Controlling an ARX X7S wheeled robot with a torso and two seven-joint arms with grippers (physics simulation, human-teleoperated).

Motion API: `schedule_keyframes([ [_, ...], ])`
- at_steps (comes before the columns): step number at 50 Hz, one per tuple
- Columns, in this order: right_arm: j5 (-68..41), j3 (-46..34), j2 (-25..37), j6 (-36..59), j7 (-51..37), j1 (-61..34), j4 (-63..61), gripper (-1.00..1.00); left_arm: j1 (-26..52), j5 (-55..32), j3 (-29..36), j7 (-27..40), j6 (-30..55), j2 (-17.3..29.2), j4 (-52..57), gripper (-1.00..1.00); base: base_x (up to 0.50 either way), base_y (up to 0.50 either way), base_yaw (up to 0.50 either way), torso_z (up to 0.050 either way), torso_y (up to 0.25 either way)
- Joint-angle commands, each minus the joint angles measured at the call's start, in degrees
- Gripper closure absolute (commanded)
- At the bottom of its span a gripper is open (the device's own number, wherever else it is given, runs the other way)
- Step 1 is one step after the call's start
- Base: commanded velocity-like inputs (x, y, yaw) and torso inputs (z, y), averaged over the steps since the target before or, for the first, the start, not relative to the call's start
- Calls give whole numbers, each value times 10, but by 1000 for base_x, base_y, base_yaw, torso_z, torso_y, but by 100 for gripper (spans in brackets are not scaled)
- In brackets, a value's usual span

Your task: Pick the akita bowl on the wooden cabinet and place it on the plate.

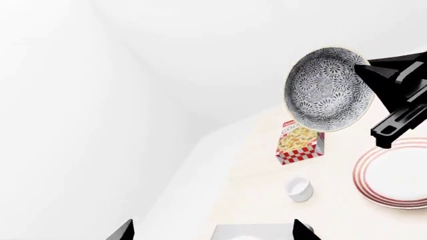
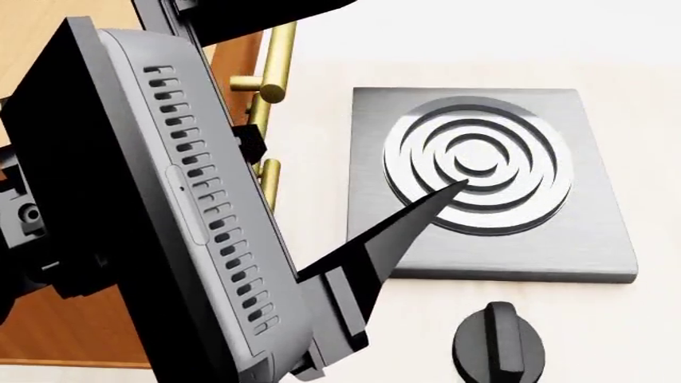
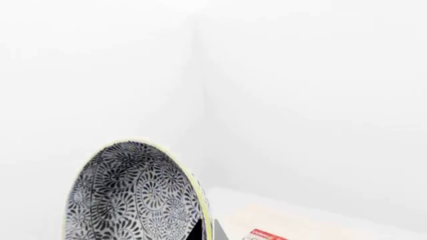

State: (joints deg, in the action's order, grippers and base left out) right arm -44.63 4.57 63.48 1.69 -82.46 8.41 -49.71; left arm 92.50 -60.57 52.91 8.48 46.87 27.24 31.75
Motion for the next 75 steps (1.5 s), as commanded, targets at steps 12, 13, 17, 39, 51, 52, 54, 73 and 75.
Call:
schedule_keyframes([
  [12,-58,92,-62,-110,86,55,38,100,-9,5,3,-1,-7,4,-2,-100,0,0,0,0,0],
  [13,-61,98,-63,-113,89,60,38,100,-9,5,3,-1,-7,5,-2,-100,0,0,0,0,0],
  [17,-68,113,-72,-127,102,73,42,100,-9,5,4,-1,-7,4,-2,-100,0,0,0,0,0],
  [39,-131,157,-54,-135,132,75,68,100,-24,11,7,3,-17,10,2,-100,0,0,0,0,0],
  [51,-192,154,-34,-128,141,41,111,100,-22,9,6,2,-18,10,1,-100,0,0,0,1,0],
  [52,-194,149,-32,-127,142,36,113,100,-23,10,6,2,-19,10,0,-100,0,0,0,0,0],
  [54,-213,149,-32,-130,145,27,121,100,-25,12,8,1,-20,10,0,-100,0,0,0,0,5],
  [73,-355,177,-68,-164,215,16,156,100,-30,15,9,-1,-26,12,-4,-100,0,0,0,0,0],
  [75,-357,179,-71,-165,215,18,157,100,-30,17,10,-1,-27,12,-5,-100,0,0,0,0,0],
])
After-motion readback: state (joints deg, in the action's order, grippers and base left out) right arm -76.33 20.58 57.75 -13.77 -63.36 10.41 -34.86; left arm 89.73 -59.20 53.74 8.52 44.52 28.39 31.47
